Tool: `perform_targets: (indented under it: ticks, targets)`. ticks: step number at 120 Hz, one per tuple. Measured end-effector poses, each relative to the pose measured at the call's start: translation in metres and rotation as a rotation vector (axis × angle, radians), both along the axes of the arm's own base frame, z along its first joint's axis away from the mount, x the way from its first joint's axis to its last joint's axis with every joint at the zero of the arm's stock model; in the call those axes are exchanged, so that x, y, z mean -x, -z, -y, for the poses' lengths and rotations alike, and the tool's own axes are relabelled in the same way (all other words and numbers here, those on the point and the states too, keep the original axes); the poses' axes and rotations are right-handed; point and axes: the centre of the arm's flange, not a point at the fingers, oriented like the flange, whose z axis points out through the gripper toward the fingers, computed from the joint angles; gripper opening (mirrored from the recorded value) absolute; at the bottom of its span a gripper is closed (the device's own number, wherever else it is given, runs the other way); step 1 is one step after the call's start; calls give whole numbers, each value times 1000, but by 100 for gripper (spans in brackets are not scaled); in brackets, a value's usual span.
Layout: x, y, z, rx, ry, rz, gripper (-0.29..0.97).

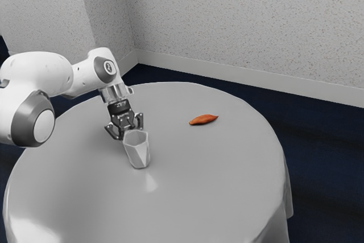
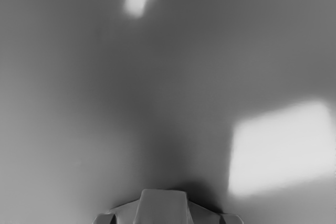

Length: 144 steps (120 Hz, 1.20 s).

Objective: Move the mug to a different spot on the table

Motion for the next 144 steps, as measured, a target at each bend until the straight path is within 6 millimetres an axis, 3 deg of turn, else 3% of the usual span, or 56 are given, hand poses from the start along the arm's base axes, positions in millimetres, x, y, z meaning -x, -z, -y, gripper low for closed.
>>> perform_targets:
  ticks: [30, 54, 60, 68, 78, 98, 111, 122, 133, 144]
  targets:
    - [-1, -3, 0, -8, -17, -4, 50]
    - [-4, -30, -11, -21, -19, 43, 61]
    - [-5, -54, -15, -25, -11, 83, 62]
    - [-3, -104, -7, -33, 26, 156, 64]
    - [15, -143, 6, -41, 101, 201, 65]
    - [54, -220, 71, -121, 438, 305, 67]
    - [69, -264, 100, -152, 697, 408, 67]
    - [83, -308, 111, -178, 897, 504, 67]
    - [92, -331, 116, -180, 1056, 562, 68]
    - [94, -340, 117, -168, 1182, 595, 68]
